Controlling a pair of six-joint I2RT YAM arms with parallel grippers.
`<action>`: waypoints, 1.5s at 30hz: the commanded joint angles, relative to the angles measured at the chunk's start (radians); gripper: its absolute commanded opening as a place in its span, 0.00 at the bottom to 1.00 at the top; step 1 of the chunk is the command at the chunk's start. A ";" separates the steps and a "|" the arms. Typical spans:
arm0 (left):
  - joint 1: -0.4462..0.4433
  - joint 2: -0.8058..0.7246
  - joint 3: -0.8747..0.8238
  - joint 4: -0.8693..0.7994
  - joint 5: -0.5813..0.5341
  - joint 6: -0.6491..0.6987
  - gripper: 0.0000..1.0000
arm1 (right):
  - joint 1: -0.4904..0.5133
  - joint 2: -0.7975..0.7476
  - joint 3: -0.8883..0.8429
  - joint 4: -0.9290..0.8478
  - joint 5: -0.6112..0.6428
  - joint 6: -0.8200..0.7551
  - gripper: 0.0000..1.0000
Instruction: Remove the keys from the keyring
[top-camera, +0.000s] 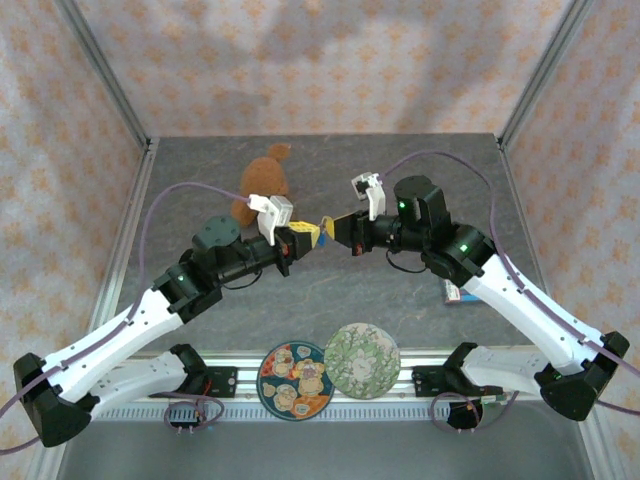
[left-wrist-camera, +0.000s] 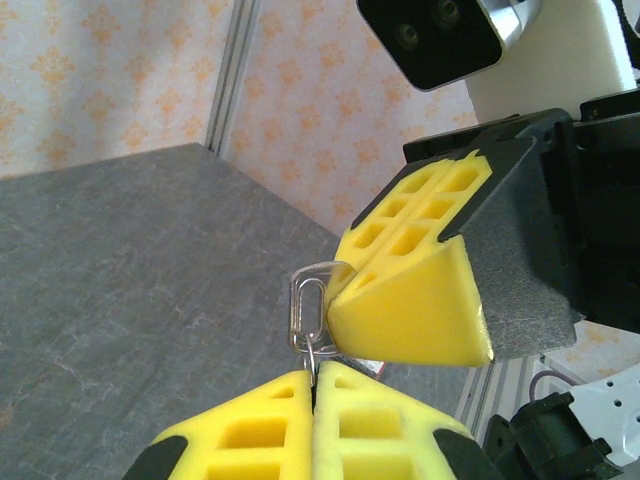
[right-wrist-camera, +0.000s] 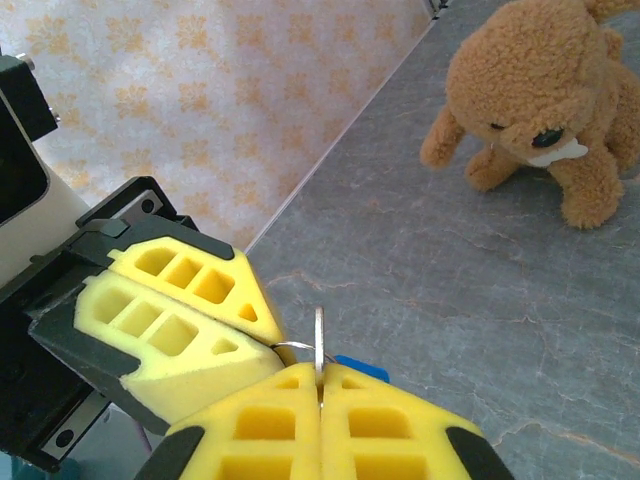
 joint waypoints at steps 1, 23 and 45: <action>-0.007 -0.030 -0.016 0.037 -0.024 0.012 0.13 | -0.017 -0.023 0.006 0.032 0.025 -0.012 0.00; -0.007 -0.153 -0.189 0.174 -0.097 0.010 0.61 | -0.055 -0.032 0.017 0.057 -0.110 -0.168 0.00; -0.010 -0.019 -0.247 0.588 0.002 0.325 0.65 | -0.055 0.006 0.058 0.092 -0.301 -0.078 0.00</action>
